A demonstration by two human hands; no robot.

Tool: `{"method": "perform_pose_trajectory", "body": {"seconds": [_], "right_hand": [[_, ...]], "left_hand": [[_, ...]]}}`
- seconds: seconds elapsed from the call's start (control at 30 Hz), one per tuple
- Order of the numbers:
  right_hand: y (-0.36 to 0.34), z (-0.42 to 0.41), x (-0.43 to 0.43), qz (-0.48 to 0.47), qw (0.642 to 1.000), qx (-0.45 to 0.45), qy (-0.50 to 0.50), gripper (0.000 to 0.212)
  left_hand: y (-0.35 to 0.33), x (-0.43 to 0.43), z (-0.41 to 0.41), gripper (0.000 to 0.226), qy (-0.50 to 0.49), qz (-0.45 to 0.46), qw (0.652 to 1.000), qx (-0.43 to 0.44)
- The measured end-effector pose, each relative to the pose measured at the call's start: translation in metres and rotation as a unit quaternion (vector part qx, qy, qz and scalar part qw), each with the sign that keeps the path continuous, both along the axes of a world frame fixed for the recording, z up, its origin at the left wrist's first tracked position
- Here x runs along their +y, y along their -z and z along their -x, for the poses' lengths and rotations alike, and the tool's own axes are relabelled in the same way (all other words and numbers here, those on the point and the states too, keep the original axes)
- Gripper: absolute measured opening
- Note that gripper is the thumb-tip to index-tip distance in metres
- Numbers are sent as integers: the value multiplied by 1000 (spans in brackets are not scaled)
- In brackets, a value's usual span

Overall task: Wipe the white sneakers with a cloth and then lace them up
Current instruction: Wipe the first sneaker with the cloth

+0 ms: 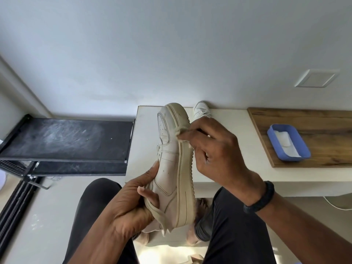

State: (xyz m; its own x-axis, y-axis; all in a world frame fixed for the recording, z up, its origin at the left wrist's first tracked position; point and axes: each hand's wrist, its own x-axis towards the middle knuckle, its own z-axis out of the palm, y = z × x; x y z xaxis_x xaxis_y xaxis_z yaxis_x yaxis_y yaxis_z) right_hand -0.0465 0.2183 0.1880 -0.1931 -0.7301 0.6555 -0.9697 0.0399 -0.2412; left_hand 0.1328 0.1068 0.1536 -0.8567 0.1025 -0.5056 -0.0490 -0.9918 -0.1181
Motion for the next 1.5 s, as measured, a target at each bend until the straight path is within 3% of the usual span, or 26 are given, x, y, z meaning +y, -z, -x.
{"method": "perform_pose_trajectory", "body": {"seconds": [0.2,0.3,0.47,0.57,0.73,0.97,1.2,1.33,1.5], "right_hand": [[36,-23,18,-38,998,-19,-36,20],[44,-29,22,-44,997,-18,-55,29],[27,-19,14,-36,997,42,-51,35],[11,-9,6,-5,998,69,-10,25],[-1,6,-1,28,998,52,-7,26],[30,-10,18,-19,999,26,-40,19],[41,-24,32,-58,995,-6,-79,35],[29,-11,26,-32,998,11,-45,18],[15,-4,18,20,999,44,2,17]], "left_hand": [[4,-4,0,43,-7,-29,999,23],[0,-5,0,41,-6,-23,999,32],[2,-5,-1,41,-14,-35,998,44],[2,-3,-1,43,-25,-17,999,19],[0,1,-3,44,-21,-23,999,17],[1,-1,-2,47,-20,-6,1000,5],[-1,-5,3,47,-25,7,1000,11],[-7,-5,8,46,-22,0,999,26],[-17,-6,10,44,-13,-8,998,58]]}}
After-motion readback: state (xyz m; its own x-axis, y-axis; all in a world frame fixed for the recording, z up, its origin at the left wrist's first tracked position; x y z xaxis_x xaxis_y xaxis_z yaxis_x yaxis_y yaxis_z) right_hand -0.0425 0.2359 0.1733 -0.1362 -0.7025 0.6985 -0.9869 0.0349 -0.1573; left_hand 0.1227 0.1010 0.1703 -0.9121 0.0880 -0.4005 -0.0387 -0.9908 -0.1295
